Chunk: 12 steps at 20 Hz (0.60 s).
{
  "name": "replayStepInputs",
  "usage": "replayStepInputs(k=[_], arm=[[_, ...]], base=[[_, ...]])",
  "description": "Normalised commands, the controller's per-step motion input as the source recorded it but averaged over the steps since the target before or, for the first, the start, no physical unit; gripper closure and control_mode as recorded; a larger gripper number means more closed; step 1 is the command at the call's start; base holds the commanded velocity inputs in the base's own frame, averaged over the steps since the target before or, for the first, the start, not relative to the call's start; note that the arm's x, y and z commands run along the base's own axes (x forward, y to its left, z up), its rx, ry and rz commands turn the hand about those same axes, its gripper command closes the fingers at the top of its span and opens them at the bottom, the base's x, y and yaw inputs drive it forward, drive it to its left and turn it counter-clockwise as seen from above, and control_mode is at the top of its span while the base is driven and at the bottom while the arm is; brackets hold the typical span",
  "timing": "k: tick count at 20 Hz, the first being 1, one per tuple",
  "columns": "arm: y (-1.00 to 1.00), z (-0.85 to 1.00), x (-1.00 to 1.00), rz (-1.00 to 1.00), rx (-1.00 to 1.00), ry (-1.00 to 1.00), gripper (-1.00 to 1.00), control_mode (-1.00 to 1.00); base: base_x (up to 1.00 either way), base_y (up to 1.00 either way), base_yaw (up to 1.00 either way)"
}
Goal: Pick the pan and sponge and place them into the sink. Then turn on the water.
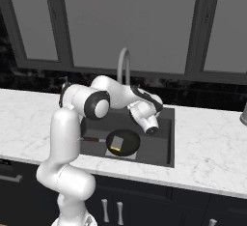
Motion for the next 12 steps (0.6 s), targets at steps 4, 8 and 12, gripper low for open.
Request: replayStepInputs(k=[4,8,12], arm=[[0.00,0.00,0.00,-0.02,-0.01,0.00,-1.00,-1.00],[0.00,0.00,0.00,-0.04,-0.01,0.00,-1.00,-1.00],[0.00,0.00,0.08,0.00,0.00,0.00,-1.00,-1.00]], base=[[0.00,0.00,0.00],[0.00,0.00,0.00],[0.00,0.00,0.00]])
